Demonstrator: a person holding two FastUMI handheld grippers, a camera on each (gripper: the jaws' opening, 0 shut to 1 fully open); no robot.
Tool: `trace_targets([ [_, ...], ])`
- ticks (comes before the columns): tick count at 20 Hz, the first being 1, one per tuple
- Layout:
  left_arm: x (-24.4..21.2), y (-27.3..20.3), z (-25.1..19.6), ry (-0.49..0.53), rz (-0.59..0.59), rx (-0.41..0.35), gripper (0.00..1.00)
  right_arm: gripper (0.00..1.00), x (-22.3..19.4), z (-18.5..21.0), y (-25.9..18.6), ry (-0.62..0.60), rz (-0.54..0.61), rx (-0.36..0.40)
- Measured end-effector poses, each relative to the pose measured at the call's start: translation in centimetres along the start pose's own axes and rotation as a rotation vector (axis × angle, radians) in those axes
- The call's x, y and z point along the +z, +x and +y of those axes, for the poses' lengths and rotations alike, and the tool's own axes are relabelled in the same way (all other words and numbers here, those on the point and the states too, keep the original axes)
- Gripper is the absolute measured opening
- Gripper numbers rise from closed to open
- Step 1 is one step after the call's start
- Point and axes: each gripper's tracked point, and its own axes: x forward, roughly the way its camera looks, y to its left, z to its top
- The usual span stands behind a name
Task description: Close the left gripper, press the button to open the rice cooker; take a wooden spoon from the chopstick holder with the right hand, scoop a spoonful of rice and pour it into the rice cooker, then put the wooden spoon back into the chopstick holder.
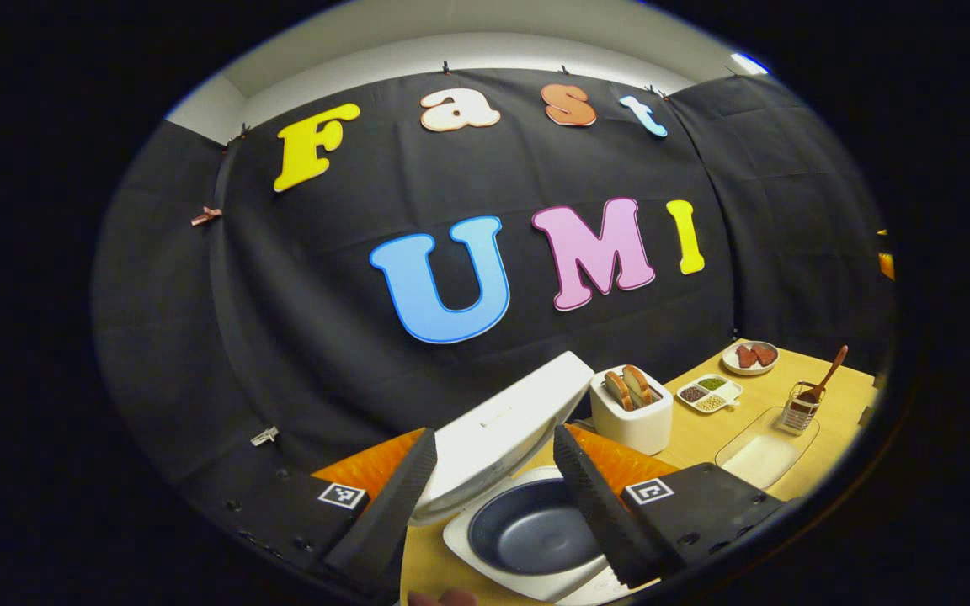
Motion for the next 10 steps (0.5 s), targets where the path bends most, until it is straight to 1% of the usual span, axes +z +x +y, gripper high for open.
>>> trace_targets([
  [2,0.4,-1.4,-0.2,-0.050,-0.023,0.020,0.96,0.97,-0.1,0.6,-0.4,0.000,0.004,0.012],
  [5,-0.5,-3.3,-2.1,-0.156,-0.013,-0.032,0.96,0.97,0.6,1.2,-1.1,0.002,-0.014,0.019],
  [7,-0.7,-4.1,-2.3,-0.182,-0.009,-0.020,0.96,0.97,0.7,1.7,-1.4,0.006,-0.021,0.032],
  [10,-0.2,-5.8,-3.0,-0.204,-0.020,0.017,0.96,0.97,0.1,2.0,-1.2,0.019,-0.008,0.057],
])
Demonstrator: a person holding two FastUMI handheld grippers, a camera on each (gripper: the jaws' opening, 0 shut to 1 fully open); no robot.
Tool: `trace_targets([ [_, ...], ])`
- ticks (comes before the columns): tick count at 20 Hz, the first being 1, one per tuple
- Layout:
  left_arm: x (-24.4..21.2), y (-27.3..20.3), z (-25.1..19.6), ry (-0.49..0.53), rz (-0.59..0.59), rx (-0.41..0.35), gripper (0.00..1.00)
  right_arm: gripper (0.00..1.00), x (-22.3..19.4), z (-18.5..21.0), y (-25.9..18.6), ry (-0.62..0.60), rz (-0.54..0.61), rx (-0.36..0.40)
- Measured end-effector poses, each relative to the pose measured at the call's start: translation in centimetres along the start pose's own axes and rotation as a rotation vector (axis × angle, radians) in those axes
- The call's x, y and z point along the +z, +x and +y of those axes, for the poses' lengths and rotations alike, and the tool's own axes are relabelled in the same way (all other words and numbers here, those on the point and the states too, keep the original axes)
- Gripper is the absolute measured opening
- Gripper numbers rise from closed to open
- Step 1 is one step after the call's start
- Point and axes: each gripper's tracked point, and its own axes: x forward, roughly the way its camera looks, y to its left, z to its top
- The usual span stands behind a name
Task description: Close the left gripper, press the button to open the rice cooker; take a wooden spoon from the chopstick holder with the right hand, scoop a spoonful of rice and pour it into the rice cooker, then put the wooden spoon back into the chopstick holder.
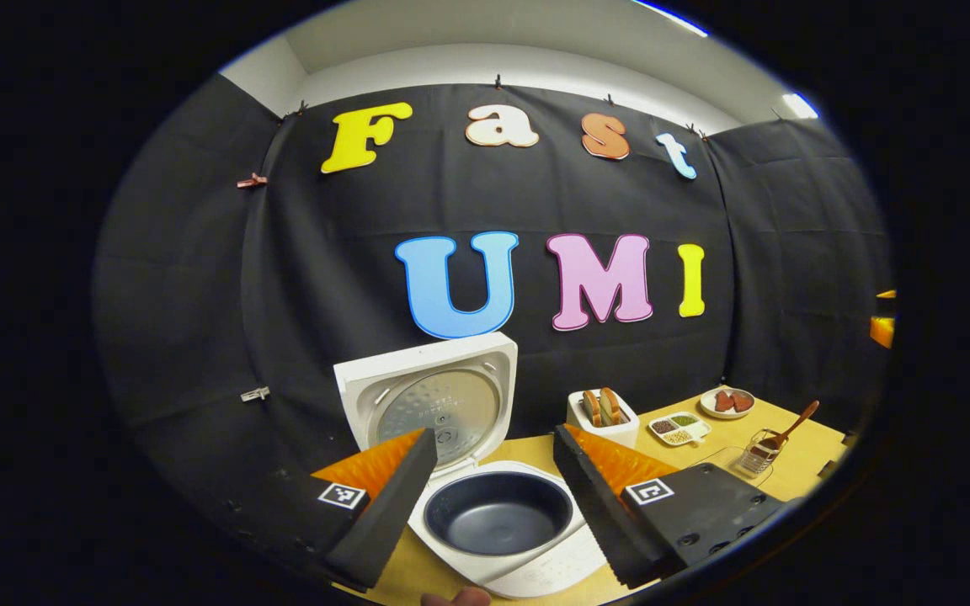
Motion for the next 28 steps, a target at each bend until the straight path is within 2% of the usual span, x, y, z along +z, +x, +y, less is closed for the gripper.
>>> trace_targets([
  [5,1.4,-2.2,-1.6,-0.014,-0.048,0.088,0.96,0.97,-3.8,1.2,2.4,0.099,0.072,0.075],
  [15,1.8,-2.7,-5.9,-0.087,-0.037,0.142,0.96,0.98,-15.4,-2.5,7.3,0.194,0.224,0.097],
  [19,1.3,-2.3,-6.5,-0.058,-0.012,0.178,0.96,0.98,-20.9,-2.8,9.8,0.211,0.322,0.104],
  [23,1.3,-1.9,-7.1,-0.050,0.006,0.199,0.96,0.98,-25.4,-2.6,11.6,0.302,0.398,0.119],
  [28,1.2,-1.3,-7.4,-0.020,0.026,0.229,0.96,0.96,-28.7,-2.8,13.6,0.349,0.447,0.125],
])
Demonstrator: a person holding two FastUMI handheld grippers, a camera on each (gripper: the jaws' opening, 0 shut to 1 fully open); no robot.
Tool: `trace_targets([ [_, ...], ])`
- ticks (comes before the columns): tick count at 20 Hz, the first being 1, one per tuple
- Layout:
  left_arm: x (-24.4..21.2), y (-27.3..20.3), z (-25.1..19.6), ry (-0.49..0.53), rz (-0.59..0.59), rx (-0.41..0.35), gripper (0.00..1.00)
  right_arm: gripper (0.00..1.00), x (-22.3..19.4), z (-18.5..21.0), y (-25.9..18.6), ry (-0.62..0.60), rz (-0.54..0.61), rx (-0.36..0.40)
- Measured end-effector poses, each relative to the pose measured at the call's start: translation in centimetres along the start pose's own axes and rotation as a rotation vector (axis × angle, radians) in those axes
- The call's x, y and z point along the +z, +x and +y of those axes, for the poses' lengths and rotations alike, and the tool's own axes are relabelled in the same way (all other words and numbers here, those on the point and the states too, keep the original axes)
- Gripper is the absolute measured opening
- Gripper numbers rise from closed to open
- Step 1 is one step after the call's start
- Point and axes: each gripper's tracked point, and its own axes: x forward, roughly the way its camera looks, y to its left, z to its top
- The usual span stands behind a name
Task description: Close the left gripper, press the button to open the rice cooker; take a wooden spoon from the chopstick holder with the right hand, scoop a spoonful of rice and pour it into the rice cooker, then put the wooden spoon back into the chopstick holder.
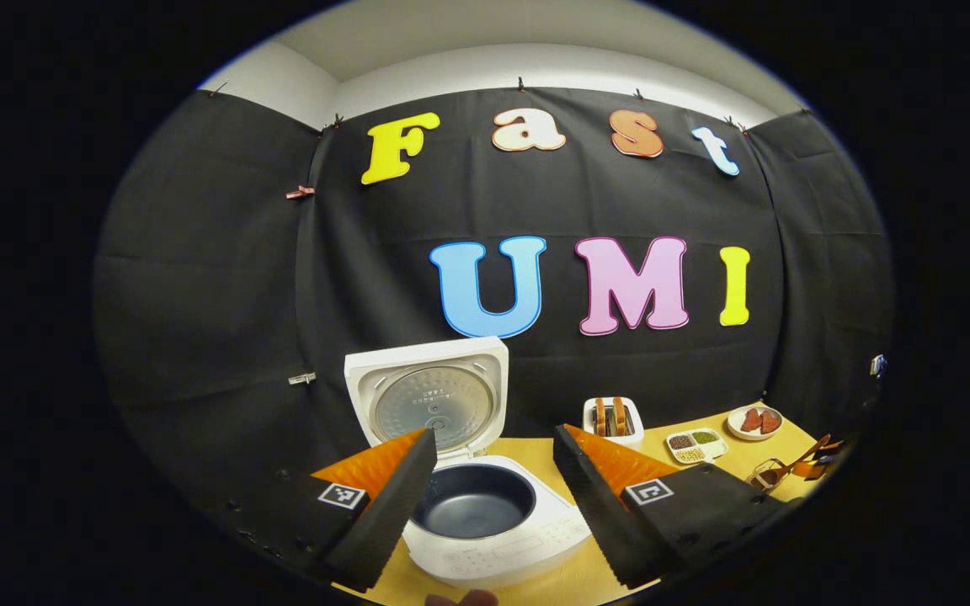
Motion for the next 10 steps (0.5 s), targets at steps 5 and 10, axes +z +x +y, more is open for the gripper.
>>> trace_targets([
  [5,-0.7,0.4,-0.3,0.007,0.025,0.029,0.96,0.54,-1.2,0.0,2.5,0.088,0.083,0.041],
  [10,-1.3,0.2,-0.3,-0.001,0.042,0.042,0.96,0.33,-0.6,1.9,2.5,0.047,0.090,0.091],
])
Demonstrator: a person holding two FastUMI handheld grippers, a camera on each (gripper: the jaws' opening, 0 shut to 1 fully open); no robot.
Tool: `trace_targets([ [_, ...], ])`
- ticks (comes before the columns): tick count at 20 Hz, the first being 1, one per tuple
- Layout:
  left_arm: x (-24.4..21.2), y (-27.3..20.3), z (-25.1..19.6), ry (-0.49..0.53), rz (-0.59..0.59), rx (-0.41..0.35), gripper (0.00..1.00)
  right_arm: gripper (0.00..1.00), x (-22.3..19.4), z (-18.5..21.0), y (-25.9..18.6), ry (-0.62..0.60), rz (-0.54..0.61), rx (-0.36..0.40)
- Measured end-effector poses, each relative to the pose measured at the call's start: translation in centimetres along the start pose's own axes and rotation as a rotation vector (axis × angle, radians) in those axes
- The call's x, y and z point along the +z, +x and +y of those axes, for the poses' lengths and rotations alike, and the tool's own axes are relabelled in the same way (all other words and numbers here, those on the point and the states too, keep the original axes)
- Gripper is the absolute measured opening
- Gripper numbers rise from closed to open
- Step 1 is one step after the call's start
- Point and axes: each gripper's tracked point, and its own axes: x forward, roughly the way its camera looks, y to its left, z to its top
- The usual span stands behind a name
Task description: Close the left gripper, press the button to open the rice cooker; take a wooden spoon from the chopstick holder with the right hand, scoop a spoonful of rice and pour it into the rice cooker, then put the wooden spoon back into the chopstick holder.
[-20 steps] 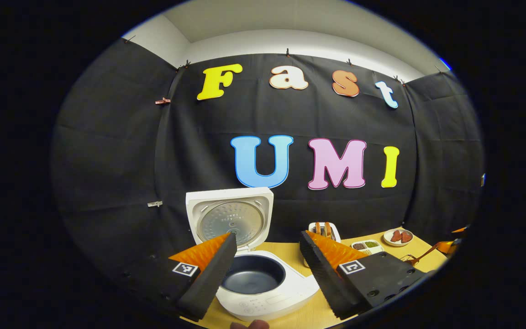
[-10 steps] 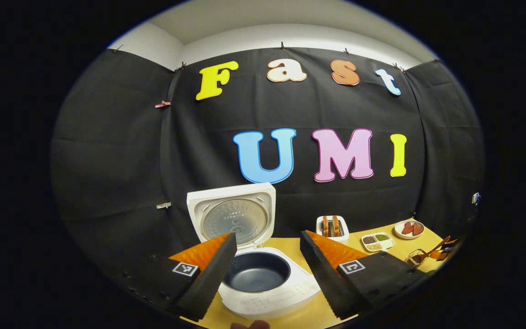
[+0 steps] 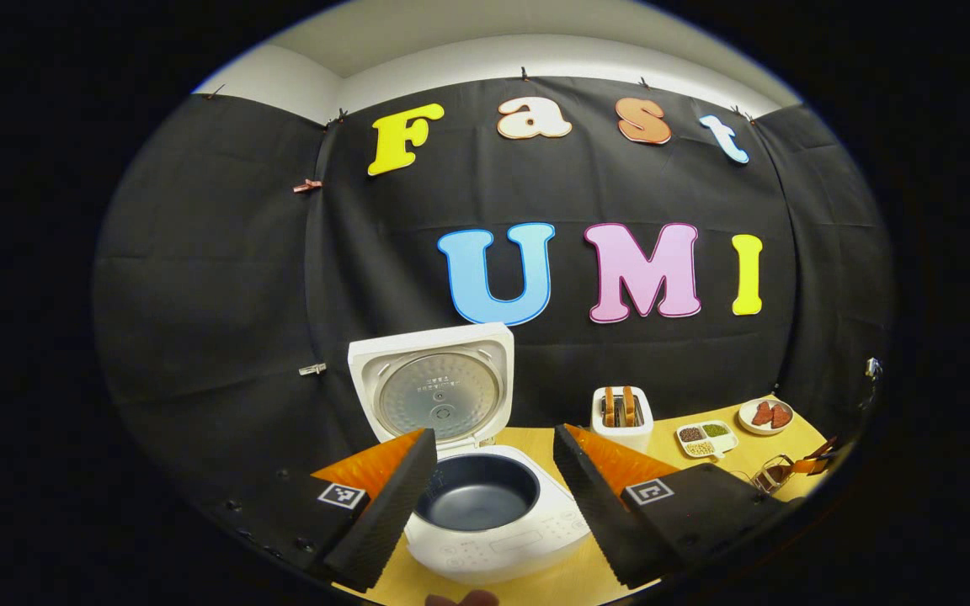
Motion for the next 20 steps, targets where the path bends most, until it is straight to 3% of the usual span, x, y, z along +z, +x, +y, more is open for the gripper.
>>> trace_targets([
  [1,-0.1,-0.1,0.1,0.003,0.002,0.002,0.96,0.26,0.1,0.5,0.2,-0.021,0.000,0.005],
  [7,-0.7,-0.8,1.7,-0.014,0.020,0.019,0.96,0.14,1.9,0.7,1.3,-0.051,0.009,0.008],
  [20,-1.2,-1.9,6.3,-0.014,0.008,-0.028,0.96,0.13,10.1,3.6,-3.4,0.005,-0.169,-0.002],
])
